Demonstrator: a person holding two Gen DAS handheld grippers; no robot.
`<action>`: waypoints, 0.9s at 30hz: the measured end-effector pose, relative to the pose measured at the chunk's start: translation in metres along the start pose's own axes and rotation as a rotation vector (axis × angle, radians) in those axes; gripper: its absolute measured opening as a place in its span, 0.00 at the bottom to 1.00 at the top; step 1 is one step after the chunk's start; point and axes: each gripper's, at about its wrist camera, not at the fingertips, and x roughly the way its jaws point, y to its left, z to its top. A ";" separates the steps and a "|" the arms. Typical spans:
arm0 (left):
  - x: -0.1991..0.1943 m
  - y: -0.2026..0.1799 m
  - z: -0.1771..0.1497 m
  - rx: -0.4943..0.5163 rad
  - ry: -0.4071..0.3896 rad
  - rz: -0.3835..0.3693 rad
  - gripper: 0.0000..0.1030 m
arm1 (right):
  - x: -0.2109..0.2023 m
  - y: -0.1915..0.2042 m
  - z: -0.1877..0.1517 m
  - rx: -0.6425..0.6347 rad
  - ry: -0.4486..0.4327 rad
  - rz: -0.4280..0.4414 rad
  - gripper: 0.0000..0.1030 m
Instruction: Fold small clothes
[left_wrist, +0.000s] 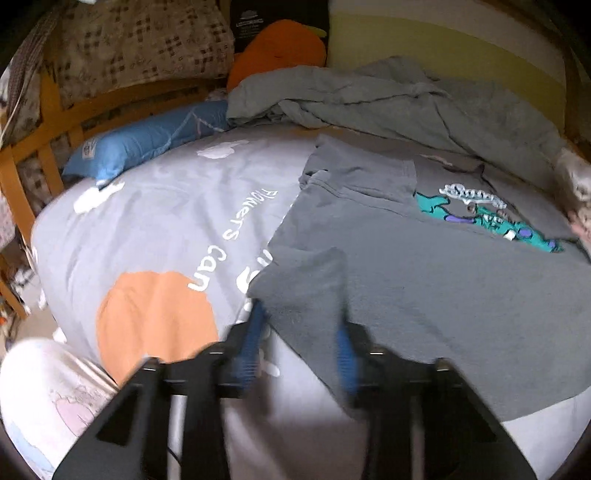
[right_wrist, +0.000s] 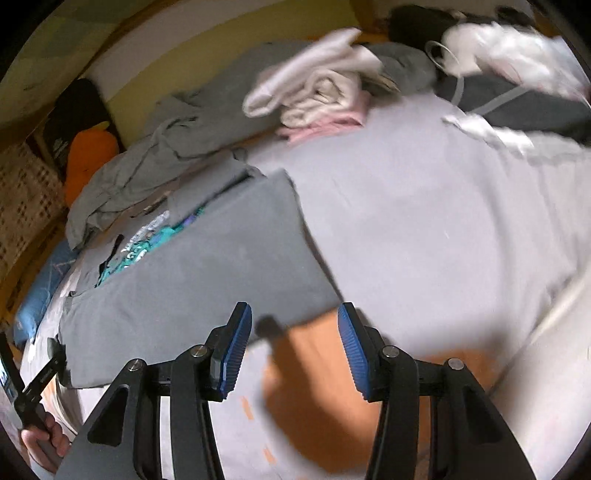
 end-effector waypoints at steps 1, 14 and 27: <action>0.000 0.003 0.000 -0.012 0.004 -0.003 0.14 | 0.000 -0.004 -0.003 0.020 0.002 -0.004 0.49; -0.002 0.031 0.007 -0.114 -0.017 -0.064 0.03 | 0.035 -0.036 0.021 0.255 0.082 0.189 0.03; -0.121 0.101 0.030 -0.412 -0.135 -0.340 0.03 | -0.105 -0.022 0.037 0.241 -0.146 0.252 0.02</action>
